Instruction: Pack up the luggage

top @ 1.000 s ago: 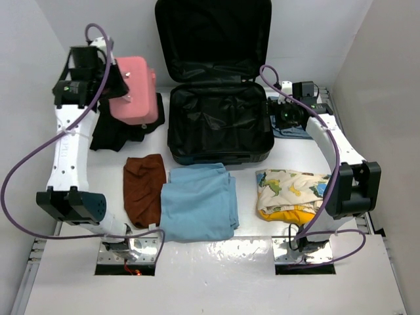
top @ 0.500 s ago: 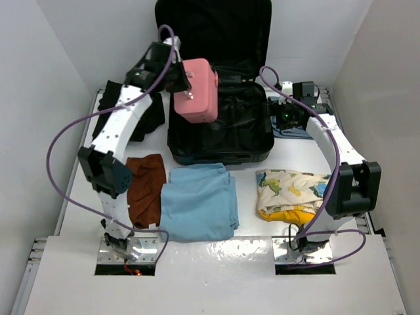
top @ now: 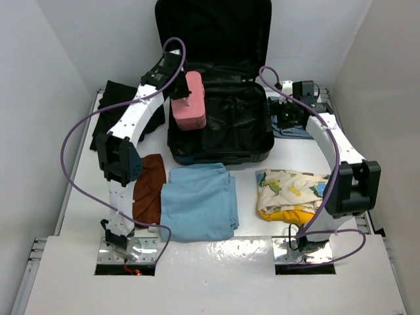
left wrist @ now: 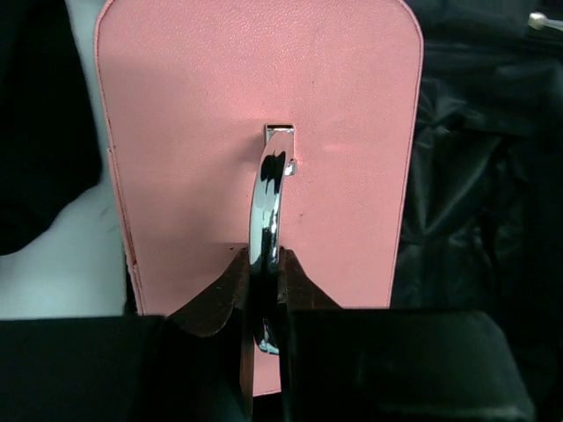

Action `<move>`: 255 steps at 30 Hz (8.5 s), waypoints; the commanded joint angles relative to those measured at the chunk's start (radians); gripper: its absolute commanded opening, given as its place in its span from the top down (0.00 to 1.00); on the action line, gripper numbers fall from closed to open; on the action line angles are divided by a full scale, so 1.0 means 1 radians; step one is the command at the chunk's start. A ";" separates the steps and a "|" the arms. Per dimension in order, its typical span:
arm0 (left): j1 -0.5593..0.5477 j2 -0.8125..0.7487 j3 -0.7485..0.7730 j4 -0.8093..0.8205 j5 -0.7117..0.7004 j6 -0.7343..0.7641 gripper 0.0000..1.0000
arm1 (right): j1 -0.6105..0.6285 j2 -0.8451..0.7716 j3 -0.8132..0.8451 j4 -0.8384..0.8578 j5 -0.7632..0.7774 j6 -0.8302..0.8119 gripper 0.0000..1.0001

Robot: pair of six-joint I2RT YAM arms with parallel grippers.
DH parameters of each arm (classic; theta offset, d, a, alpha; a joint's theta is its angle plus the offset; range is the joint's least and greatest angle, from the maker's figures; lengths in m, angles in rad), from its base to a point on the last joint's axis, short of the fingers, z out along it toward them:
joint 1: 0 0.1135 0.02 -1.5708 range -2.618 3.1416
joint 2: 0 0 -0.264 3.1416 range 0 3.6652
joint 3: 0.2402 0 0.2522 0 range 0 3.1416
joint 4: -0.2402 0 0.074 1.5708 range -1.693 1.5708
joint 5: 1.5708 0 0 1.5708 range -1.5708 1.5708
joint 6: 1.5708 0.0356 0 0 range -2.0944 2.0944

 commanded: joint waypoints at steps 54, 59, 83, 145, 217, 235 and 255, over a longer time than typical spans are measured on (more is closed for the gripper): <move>-0.222 0.025 0.091 0.053 -0.456 0.394 0.27 | 0.026 0.112 0.142 0.009 0.010 0.023 0.03; -0.122 -0.154 -0.029 0.194 -0.159 0.341 0.22 | 0.026 0.104 0.155 0.003 -0.026 0.014 0.04; 0.346 -0.610 -0.639 0.271 0.168 0.250 0.14 | 0.043 -0.384 -0.517 -0.170 0.030 -0.209 0.00; 0.481 -0.609 -0.788 0.351 0.134 0.183 0.14 | -0.163 -0.589 -0.574 0.012 0.103 0.065 1.00; 0.508 -0.497 -0.731 0.351 0.122 0.192 0.16 | 0.313 0.750 0.731 0.428 -0.129 0.627 0.70; 0.470 -0.500 -0.721 0.360 0.112 0.242 0.16 | 0.158 0.321 0.319 0.597 0.290 0.154 0.95; 0.470 -0.409 -0.642 0.349 0.092 0.242 0.16 | 0.155 0.676 0.527 0.360 0.449 0.130 0.96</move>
